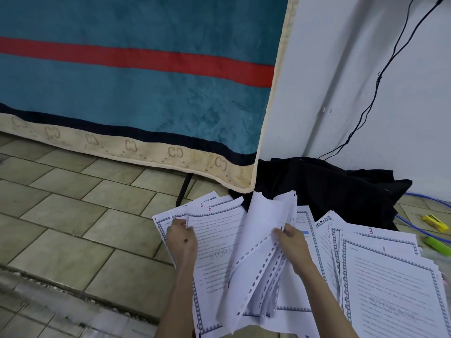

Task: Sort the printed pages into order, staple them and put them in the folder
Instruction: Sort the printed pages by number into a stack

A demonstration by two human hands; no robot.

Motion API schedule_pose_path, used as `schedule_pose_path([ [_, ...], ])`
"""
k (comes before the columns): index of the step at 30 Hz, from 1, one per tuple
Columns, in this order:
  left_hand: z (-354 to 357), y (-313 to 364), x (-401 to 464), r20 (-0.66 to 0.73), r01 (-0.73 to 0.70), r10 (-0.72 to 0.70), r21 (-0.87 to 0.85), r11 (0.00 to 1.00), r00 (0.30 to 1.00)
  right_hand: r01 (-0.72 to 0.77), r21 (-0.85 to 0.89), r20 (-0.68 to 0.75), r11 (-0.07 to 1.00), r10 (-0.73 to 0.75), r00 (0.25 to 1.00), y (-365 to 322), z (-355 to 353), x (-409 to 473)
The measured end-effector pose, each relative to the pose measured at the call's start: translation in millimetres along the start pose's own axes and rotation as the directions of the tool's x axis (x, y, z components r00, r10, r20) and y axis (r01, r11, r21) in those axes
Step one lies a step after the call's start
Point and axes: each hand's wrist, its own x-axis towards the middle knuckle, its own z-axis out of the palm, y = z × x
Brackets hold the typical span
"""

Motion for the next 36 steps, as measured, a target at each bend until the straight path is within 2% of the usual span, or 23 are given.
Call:
schedule_pose_path([
  [3,-4,4,-6,0.017,-0.072,0.075,-0.136,0.988,0.997,0.093,0.010,0.045,0.996,-0.093,0.995,-4,2,-5],
  [6,-7,12,-10,0.020,-0.075,0.079,-0.149,0.986,0.997,0.188,0.135,0.195,0.973,-0.212,0.958,-18,4,-22],
  [8,-10,15,-7,0.009,-0.114,0.117,-0.166,0.980,0.993,0.199,0.189,0.222,0.962,-0.239,0.945,-21,10,-29],
  [9,-14,18,-5,-0.006,-0.129,0.130,-0.193,0.973,0.992,0.214,0.157,0.212,0.964,-0.244,0.946,-17,15,-28],
  [11,-27,31,-3,-0.055,-0.163,0.154,-0.224,0.961,0.986,0.282,-0.132,0.219,0.950,-0.250,0.943,-5,27,-24],
  [13,-44,48,-2,-0.115,-0.224,0.204,-0.207,0.952,0.972,0.329,-0.521,0.288,0.788,-0.200,0.936,16,40,-18],
  [15,-64,68,-5,-0.153,-0.284,0.261,-0.157,0.946,0.953,0.363,-0.696,0.340,0.619,-0.161,0.927,33,53,-17],
  [17,-84,89,-12,-0.196,-0.375,0.351,-0.097,0.922,0.916,0.366,-0.745,0.346,0.558,-0.146,0.927,39,58,-16],
  [19,-103,110,-24,-0.232,-0.497,0.472,-0.065,0.865,0.851,0.341,-0.762,0.349,0.550,-0.093,0.932,34,56,-12],
  [24,-144,164,-67,-0.223,-0.715,0.688,-0.072,0.695,0.691,0.321,-0.729,0.399,0.604,-0.004,0.917,11,38,0],
  [25,-152,173,-75,-0.243,-0.740,0.708,-0.069,0.669,0.663,0.322,-0.706,0.419,0.630,0.005,0.908,7,33,1],
  [26,-158,181,-83,-0.265,-0.757,0.718,-0.084,0.648,0.644,0.294,-0.647,0.432,0.704,0.020,0.901,4,28,1],
  [27,-162,188,-88,-0.280,-0.766,0.718,-0.126,0.631,0.637,0.244,-0.523,0.430,0.816,0.006,0.903,0,22,-1],
  [28,-165,195,-92,-0.284,-0.765,0.712,-0.178,0.619,0.642,0.177,-0.339,0.402,0.924,-0.028,0.915,-5,14,-4],
  [29,-164,200,-93,-0.277,-0.757,0.705,-0.221,0.614,0.653,0.119,-0.120,0.361,0.986,-0.068,0.930,-10,7,-9],
  [30,-161,204,-94,-0.258,-0.742,0.696,-0.245,0.624,0.670,0.075,0.122,0.334,0.990,-0.112,0.936,-14,-3,-12],
  [31,-154,206,-91,-0.234,-0.723,0.685,-0.257,0.641,0.690,0.031,0.334,0.327,0.942,-0.147,0.934,-18,-14,-13],
  [33,-131,201,-84,-0.168,-0.670,0.651,-0.259,0.696,0.741,-0.037,0.620,0.328,0.784,-0.216,0.919,-26,-44,-18],
  [34,-118,197,-82,-0.121,-0.637,0.630,-0.254,0.728,0.767,-0.035,0.669,0.334,0.742,-0.258,0.907,-29,-59,-23],
  [36,-83,183,-77,-0.004,-0.552,0.575,-0.286,0.783,0.818,0.059,0.610,0.319,0.791,-0.312,0.895,-32,-90,-32],
])
